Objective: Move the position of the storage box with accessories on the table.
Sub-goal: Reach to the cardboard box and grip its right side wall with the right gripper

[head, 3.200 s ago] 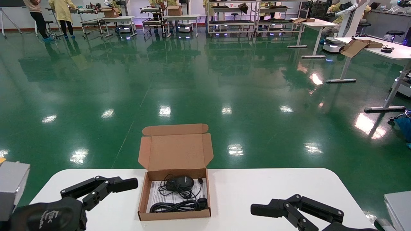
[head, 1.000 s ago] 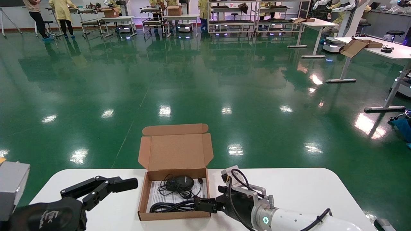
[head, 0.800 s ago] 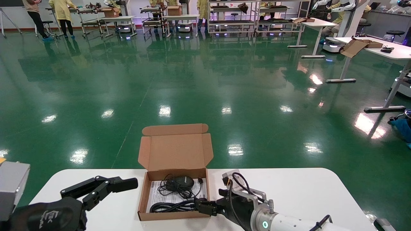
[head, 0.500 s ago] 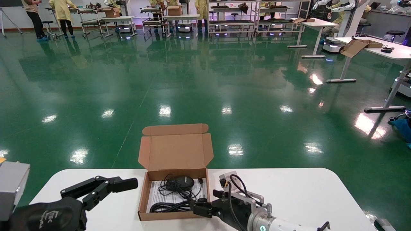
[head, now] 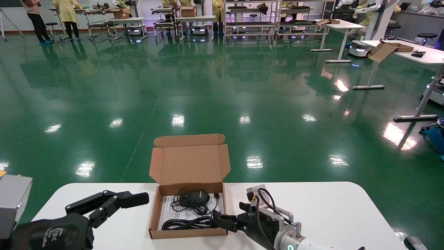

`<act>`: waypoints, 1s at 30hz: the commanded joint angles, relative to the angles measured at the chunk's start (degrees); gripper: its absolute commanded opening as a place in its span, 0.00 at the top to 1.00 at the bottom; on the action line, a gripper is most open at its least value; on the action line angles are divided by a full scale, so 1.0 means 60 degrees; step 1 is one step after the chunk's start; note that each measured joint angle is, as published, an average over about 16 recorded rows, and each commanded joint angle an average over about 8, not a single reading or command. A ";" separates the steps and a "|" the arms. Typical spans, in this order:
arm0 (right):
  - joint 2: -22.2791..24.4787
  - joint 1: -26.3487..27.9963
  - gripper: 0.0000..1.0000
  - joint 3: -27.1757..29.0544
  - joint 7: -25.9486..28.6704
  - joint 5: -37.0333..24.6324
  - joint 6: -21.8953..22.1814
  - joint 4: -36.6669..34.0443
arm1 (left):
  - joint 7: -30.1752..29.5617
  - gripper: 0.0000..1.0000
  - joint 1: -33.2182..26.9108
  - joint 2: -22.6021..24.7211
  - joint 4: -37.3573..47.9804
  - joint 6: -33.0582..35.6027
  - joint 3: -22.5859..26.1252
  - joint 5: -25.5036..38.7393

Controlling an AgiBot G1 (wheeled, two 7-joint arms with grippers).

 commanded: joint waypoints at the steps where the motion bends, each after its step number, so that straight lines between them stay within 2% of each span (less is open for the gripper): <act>1: 0.0002 -0.0010 0.25 -0.0027 -0.0119 0.0133 0.0015 -0.0054 | 0.0000 0.00 0.0000 0.0000 0.0000 0.0000 0.0000 0.0000; 6: 0.0003 0.0000 0.87 -0.0155 -0.0323 0.0377 0.0043 -0.0139 | 0.0000 0.00 0.0000 0.0000 0.0000 0.0000 0.0000 0.0000; 8: 0.0003 0.0002 0.99 -0.0213 -0.0380 0.0466 0.0041 -0.0164 | 0.0000 0.00 0.0000 0.0000 0.0000 0.0000 0.0000 0.0000; 30: -0.0002 -0.0139 1.00 -0.1005 -0.0605 0.1286 0.0218 -0.0116 | 0.0000 0.00 0.0000 0.0000 0.0000 0.0000 0.0000 0.0000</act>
